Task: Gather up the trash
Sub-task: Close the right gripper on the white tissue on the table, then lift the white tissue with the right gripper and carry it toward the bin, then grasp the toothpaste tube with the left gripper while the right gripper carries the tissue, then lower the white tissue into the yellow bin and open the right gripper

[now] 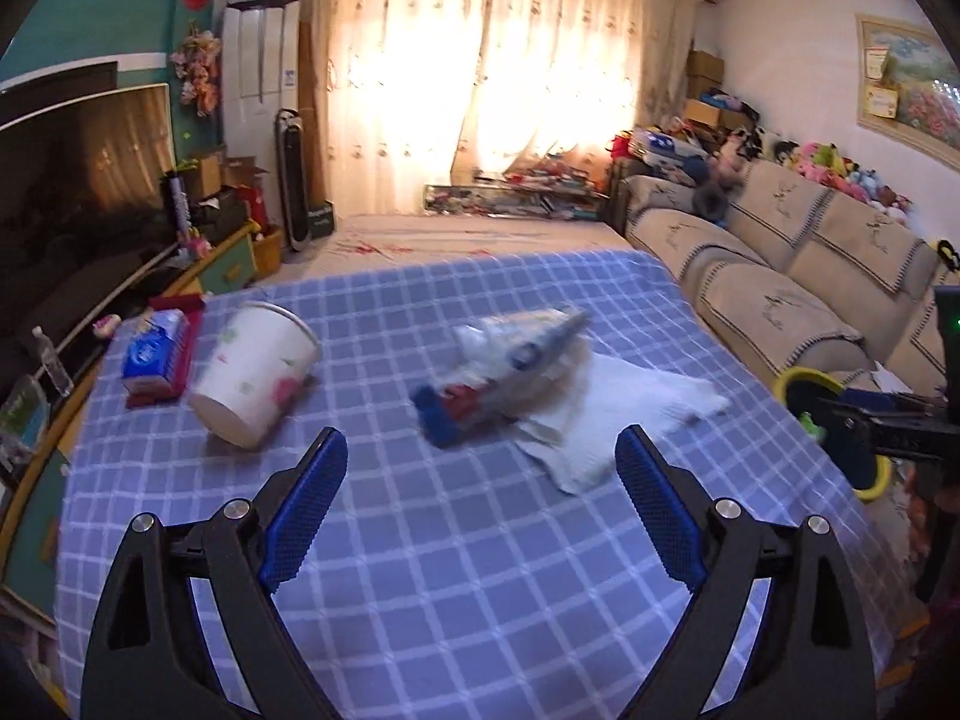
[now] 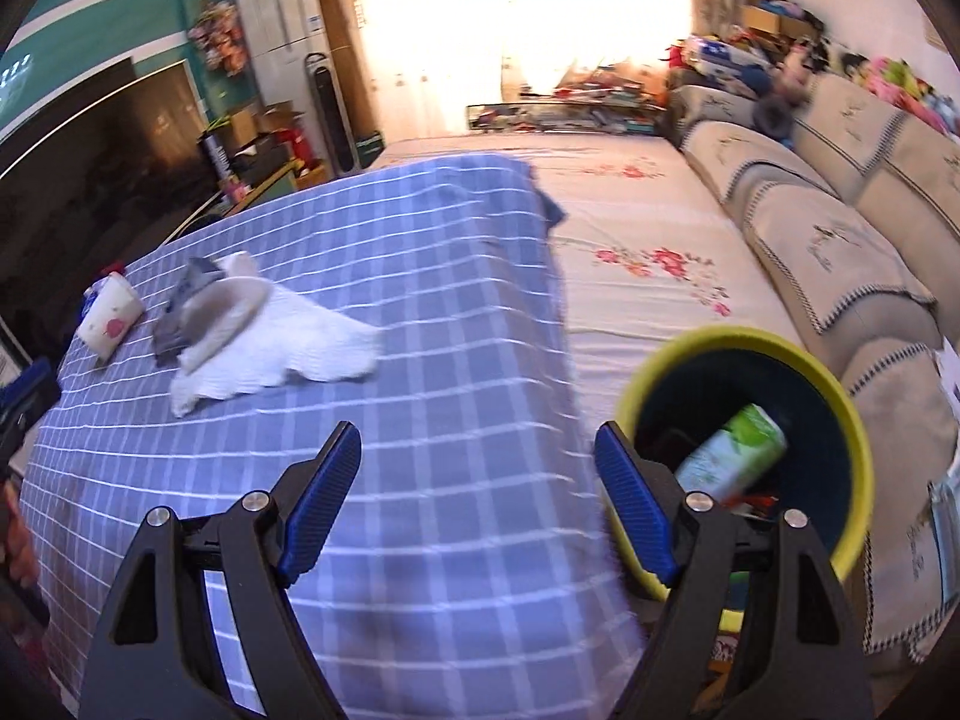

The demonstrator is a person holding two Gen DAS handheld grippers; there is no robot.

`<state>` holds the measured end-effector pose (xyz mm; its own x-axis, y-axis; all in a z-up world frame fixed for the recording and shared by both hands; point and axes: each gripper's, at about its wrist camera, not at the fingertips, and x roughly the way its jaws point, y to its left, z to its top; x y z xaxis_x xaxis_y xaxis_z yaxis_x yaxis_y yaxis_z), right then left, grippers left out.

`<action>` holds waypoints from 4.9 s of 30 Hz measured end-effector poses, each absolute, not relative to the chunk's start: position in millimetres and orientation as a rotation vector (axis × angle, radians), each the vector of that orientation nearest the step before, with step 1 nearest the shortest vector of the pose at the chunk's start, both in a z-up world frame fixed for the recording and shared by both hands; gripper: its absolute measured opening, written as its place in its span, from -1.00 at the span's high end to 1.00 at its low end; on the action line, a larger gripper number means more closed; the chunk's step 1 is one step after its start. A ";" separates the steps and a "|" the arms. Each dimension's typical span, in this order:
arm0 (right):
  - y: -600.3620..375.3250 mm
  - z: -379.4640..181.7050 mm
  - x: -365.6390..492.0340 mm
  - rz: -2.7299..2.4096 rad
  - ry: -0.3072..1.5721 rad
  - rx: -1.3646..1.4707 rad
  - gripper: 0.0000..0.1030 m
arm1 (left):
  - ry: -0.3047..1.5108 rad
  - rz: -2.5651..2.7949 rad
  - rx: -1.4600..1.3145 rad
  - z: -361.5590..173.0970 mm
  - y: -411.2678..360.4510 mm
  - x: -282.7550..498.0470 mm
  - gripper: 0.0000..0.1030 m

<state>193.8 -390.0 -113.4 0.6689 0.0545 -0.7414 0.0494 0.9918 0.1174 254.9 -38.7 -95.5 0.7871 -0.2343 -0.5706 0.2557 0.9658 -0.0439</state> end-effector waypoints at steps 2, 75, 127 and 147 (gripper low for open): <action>-373.4 -112.8 204.6 0.025 0.843 0.109 -0.47 | 0.578 -0.235 0.033 -97.0 -21.0 267.9 -0.75; -306.0 45.0 177.6 0.342 0.541 0.149 0.92 | 0.578 -0.196 -0.044 -120.0 17.9 276.3 -0.82; -226.0 111.0 153.1 0.611 0.468 0.135 0.90 | 0.310 -0.707 0.088 -93.7 -46.6 197.6 0.63; -401.6 55.4 161.0 0.103 0.541 0.239 0.87 | 0.418 -0.667 0.094 -108.9 -54.0 217.7 0.63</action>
<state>161.0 -401.6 55.4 0.8530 0.1595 -0.4970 -0.0342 0.9672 0.2517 217.7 -54.0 -108.9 0.7059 -0.5809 -0.4052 0.6181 0.7846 -0.0480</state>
